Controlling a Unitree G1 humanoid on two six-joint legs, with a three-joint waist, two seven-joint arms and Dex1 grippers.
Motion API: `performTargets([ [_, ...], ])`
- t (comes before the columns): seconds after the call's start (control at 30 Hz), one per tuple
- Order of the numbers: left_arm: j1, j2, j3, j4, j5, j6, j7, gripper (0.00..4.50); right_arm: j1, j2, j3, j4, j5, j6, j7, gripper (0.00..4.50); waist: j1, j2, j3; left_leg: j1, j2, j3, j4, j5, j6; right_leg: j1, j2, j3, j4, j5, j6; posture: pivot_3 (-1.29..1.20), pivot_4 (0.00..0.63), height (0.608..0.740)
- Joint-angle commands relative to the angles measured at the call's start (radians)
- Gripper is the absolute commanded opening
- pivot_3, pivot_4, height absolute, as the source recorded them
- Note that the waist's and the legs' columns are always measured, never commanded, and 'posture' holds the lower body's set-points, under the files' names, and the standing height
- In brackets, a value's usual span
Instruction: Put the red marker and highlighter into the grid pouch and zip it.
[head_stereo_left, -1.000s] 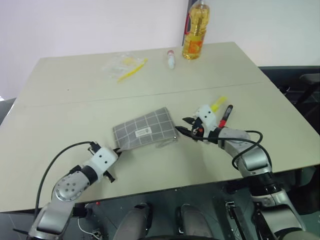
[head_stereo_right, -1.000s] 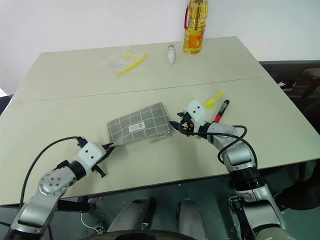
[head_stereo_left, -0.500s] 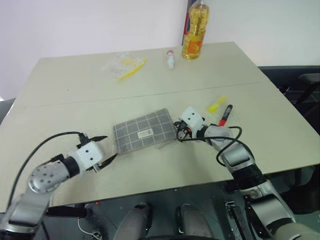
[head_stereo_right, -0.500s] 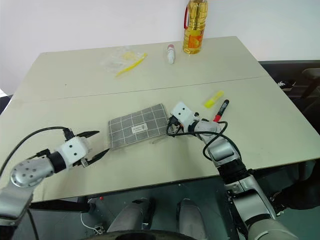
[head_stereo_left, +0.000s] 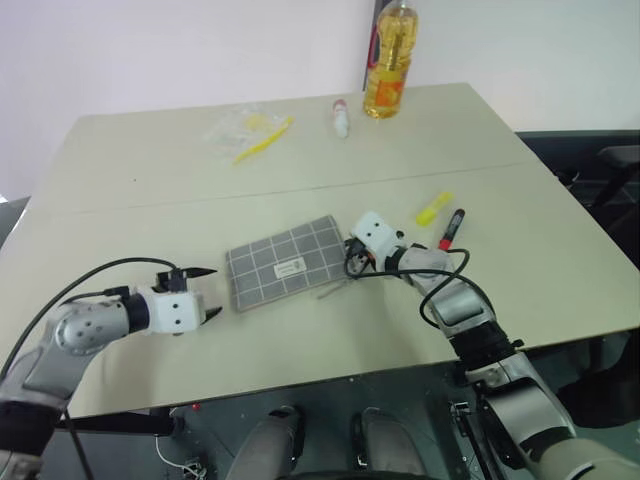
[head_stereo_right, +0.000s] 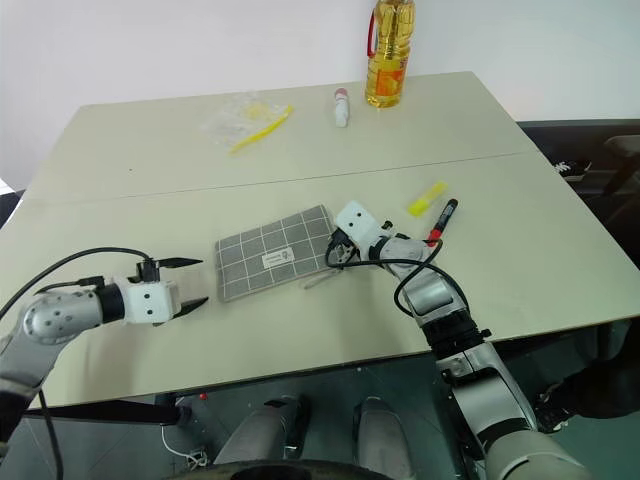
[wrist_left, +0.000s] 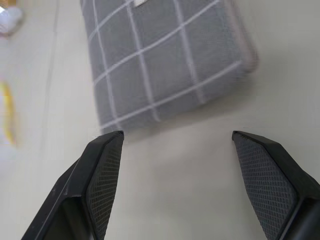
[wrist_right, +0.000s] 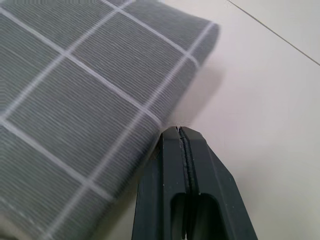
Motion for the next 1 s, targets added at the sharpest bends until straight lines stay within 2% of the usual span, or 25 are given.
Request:
performTargets([
  [0.03, -0.068, -0.025, -0.056, 0.091, 0.044, -0.138, 0.031, 3.65, -0.021, 0.012, 0.007, -0.011, -0.012, -0.018, 0.008, 0.00, -0.001, -0.001, 0.000, 0.000, 0.000, 0.000, 0.000, 0.000, 0.000, 0.000, 0.000, 0.000, 0.000, 0.000, 0.000, 0.00, 0.150, 0.740],
  [0.43, -0.171, -0.066, -0.122, 0.213, 0.004, -0.312, 0.017, 3.65, -0.043, 0.036, 0.047, 0.002, -0.036, -0.043, 0.049, 0.00, -0.007, -0.001, -0.001, 0.000, 0.000, 0.000, 0.000, 0.001, 0.000, 0.000, 0.000, 0.000, 0.001, 0.000, 0.000, 0.00, 0.150, 0.740],
  [0.53, -0.159, -0.072, -0.119, 0.195, -0.042, -0.304, 0.004, 2.78, -0.043, 0.036, 0.047, 0.009, -0.039, -0.044, 0.048, 0.00, -0.006, 0.000, -0.001, 0.000, 0.000, 0.000, 0.000, 0.001, -0.001, 0.000, 0.000, 0.000, 0.001, 0.000, 0.000, 0.00, 0.150, 0.740],
  [0.6, -0.144, -0.068, -0.116, 0.184, -0.061, -0.295, -0.002, 1.85, -0.041, 0.035, 0.048, 0.013, -0.042, -0.048, 0.048, 0.00, -0.006, 0.000, -0.001, 0.000, 0.000, 0.000, 0.000, 0.001, -0.001, 0.000, 0.000, 0.000, 0.001, 0.000, 0.001, 0.00, 0.150, 0.740],
  [0.63, -0.139, -0.067, -0.113, 0.181, -0.067, -0.293, -0.002, 1.19, -0.041, 0.036, 0.048, 0.014, -0.043, -0.048, 0.048, 0.00, -0.006, 0.000, -0.001, 0.000, 0.000, 0.000, 0.000, 0.001, -0.001, 0.000, 0.000, 0.000, 0.001, 0.000, 0.000, 0.00, 0.150, 0.740],
  [0.7, -0.131, -0.065, -0.107, 0.177, -0.075, -0.290, 0.001, 0.15, -0.042, 0.038, 0.046, 0.017, -0.044, -0.050, 0.048, 0.00, -0.006, 0.000, -0.001, 0.000, 0.000, 0.000, 0.000, 0.001, -0.001, 0.000, 0.000, 0.000, 0.001, 0.000, 0.000, 0.00, 0.150, 0.740],
  [0.73, -0.128, -0.064, -0.103, 0.175, -0.079, -0.288, 0.004, 0.03, -0.043, 0.038, 0.045, 0.018, -0.044, -0.051, 0.049, 0.00, -0.007, 0.000, -0.001, 0.001, 0.000, 0.000, 0.000, 0.001, -0.001, 0.000, 0.000, 0.000, 0.001, 0.000, 0.000, 0.00, 0.150, 0.740],
  [0.87, -0.106, -0.077, -0.074, 0.148, -0.126, -0.237, 0.024, 0.03, -0.049, 0.034, 0.032, 0.022, -0.046, -0.076, 0.036, 0.00, -0.006, 0.000, -0.001, 0.001, 0.000, 0.000, 0.000, 0.001, -0.001, 0.000, 0.000, 0.000, 0.002, 0.000, 0.000, 0.00, 0.150, 0.740],
  [0.97, -0.064, -0.141, -0.009, 0.013, -0.283, 0.007, 0.063, 0.03, -0.071, 0.015, -0.036, 0.020, -0.050, -0.116, -0.040, 0.00, -0.007, 0.000, 0.000, 0.001, 0.000, 0.000, 0.001, 0.001, -0.001, 0.000, 0.000, 0.000, 0.003, 0.000, 0.000, 0.00, 0.150, 0.740],
  [1.0, -0.052, -0.159, 0.009, -0.035, -0.317, 0.078, 0.074, 0.00, -0.072, 0.008, -0.056, 0.012, -0.039, -0.109, -0.043, 0.25, -0.006, 0.000, 0.000, 0.001, 0.000, 0.000, 0.001, 0.001, -0.001, 0.000, 0.000, 0.000, 0.003, 0.000, 0.001, 0.00, 0.150, 0.740],
])
